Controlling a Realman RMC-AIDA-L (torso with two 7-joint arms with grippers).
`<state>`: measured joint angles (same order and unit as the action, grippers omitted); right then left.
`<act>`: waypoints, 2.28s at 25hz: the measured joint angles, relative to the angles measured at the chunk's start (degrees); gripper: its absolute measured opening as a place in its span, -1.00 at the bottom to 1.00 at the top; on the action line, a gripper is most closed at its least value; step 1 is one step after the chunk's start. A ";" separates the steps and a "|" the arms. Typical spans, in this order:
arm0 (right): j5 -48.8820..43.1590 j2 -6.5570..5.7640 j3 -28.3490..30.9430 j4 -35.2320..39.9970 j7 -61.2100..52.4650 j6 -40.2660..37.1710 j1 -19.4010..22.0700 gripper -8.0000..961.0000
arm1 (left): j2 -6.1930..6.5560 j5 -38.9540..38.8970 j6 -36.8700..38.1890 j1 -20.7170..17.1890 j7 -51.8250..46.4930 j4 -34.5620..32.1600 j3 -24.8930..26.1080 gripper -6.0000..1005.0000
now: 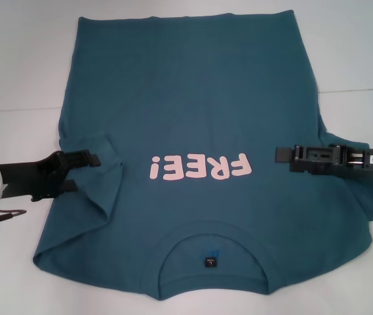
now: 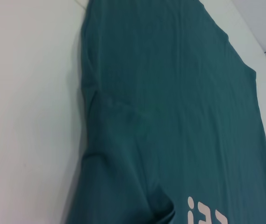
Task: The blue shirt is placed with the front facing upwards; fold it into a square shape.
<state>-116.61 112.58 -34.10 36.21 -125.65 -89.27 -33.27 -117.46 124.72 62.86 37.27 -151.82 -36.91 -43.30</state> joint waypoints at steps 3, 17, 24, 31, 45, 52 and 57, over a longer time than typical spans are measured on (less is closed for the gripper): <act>-0.02 0.00 0.00 0.00 -0.01 0.02 0.03 0.90 | -0.14 0.00 -0.65 -0.14 0.18 0.20 -0.12 0.68; -0.02 0.00 0.00 0.00 0.04 0.05 0.04 0.90 | -0.68 0.00 -5.81 0.58 2.88 3.15 -1.85 0.68; 0.00 0.00 0.00 0.00 0.06 0.07 0.04 0.90 | -0.95 -0.25 -4.41 1.57 4.03 4.13 -4.07 0.68; 0.23 0.00 0.00 0.00 0.14 0.05 0.06 0.90 | -0.61 -12.66 17.05 0.89 16.56 1.64 5.11 0.68; 0.33 0.00 0.88 0.03 6.89 0.37 0.56 0.90 | -3.04 -11.59 26.46 -9.38 49.84 -6.27 7.16 0.68; 0.42 -0.07 5.90 0.09 11.08 0.42 1.04 0.90 | -5.77 -13.18 31.33 -14.89 58.91 -8.49 7.19 0.68; 0.07 -2.64 6.41 2.09 7.23 -0.22 2.17 0.90 | -5.99 -12.97 39.49 -15.48 51.05 -8.24 7.26 0.68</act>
<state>-116.54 109.94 -27.68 38.30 -118.42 -89.48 -31.09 -123.45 111.75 102.35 21.79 -100.77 -45.15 -36.04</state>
